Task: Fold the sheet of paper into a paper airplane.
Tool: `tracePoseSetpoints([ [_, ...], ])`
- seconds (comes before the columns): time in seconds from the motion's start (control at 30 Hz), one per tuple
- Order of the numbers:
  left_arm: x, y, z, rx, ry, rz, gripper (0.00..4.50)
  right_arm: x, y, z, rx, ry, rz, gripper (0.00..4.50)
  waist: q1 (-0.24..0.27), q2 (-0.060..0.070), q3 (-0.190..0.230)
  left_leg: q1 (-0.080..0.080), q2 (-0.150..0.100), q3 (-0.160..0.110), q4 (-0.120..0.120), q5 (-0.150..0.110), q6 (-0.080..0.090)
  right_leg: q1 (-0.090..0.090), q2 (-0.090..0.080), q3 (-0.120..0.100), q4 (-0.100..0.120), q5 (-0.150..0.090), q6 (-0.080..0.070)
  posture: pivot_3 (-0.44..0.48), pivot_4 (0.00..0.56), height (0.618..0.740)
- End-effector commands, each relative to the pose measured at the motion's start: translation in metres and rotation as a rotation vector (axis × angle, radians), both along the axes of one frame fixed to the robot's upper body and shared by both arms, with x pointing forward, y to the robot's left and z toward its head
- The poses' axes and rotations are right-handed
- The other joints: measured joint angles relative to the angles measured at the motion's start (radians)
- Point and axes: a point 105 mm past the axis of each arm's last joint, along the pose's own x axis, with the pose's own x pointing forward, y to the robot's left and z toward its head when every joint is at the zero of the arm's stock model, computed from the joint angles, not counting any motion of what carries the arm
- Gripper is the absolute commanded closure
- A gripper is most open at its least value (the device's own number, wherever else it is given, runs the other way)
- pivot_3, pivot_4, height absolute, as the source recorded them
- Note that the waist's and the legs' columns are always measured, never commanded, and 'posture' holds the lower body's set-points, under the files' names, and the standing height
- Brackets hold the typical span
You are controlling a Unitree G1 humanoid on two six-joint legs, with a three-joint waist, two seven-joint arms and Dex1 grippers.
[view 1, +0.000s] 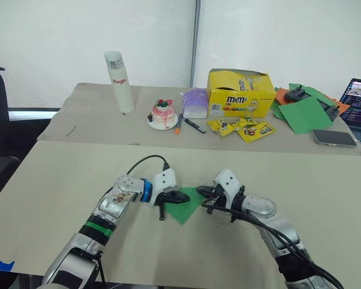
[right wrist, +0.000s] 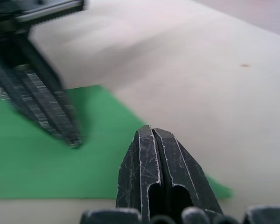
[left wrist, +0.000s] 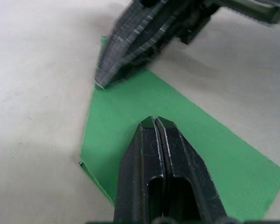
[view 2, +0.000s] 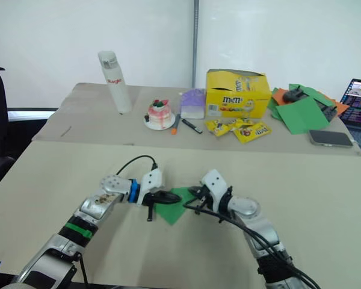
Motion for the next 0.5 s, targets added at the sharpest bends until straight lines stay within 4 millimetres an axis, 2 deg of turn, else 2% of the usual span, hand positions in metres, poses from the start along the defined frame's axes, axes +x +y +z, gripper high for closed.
tracePoseSetpoints([
  [0.03,-0.007,0.003,-0.014,0.03,0.054,0.016,4.45,0.003,-0.028,-0.014,-0.065,0.025,-0.1,4.5,0.002,0.0,0.0,0.0,0.0,0.0,0.0,0.0,0.0,0.0,0.0,0.0,0.0,0.0,0.0,0.0,0.15,0.722],
  [0.13,-0.007,0.003,-0.012,0.017,0.062,0.02,4.45,0.005,-0.055,-0.012,-0.079,-0.007,-0.193,4.5,0.01,0.0,0.0,0.0,-0.001,0.0,0.0,0.0,0.0,0.0,-0.001,0.0,0.0,0.0,0.0,0.0,0.15,0.722],
  [0.23,-0.007,0.003,-0.011,0.009,0.072,0.021,4.45,0.007,-0.066,-0.003,-0.057,-0.053,-0.236,4.5,0.012,0.0,0.0,0.0,-0.001,0.0,0.0,0.0,0.0,0.0,-0.001,0.0,0.0,0.0,0.0,0.0,0.15,0.722],
  [0.37,-0.009,0.002,-0.012,0.009,0.093,0.01,4.45,0.0,-0.051,0.038,0.125,-0.187,-0.17,4.5,0.011,0.001,0.0,-0.001,0.0,0.0,0.0,0.0,0.0,-0.001,0.0,0.0,0.0,0.0,0.0,0.0,0.15,0.722],
  [0.4,-0.01,0.002,-0.012,0.01,0.095,0.008,4.45,-0.003,-0.047,0.042,0.158,-0.189,-0.151,4.5,0.011,0.001,0.0,-0.001,0.0,0.0,0.0,0.0,0.0,-0.001,0.0,0.0,0.0,0.0,0.0,0.0,0.15,0.722],
  [0.5,-0.013,0.002,-0.015,0.027,0.099,-0.01,4.45,-0.017,-0.033,0.032,0.142,-0.159,-0.059,4.5,0.009,0.001,0.0,-0.001,0.0,0.0,0.0,0.0,0.0,-0.001,0.0,0.0,0.0,0.0,0.0,0.0,0.15,0.722],
])
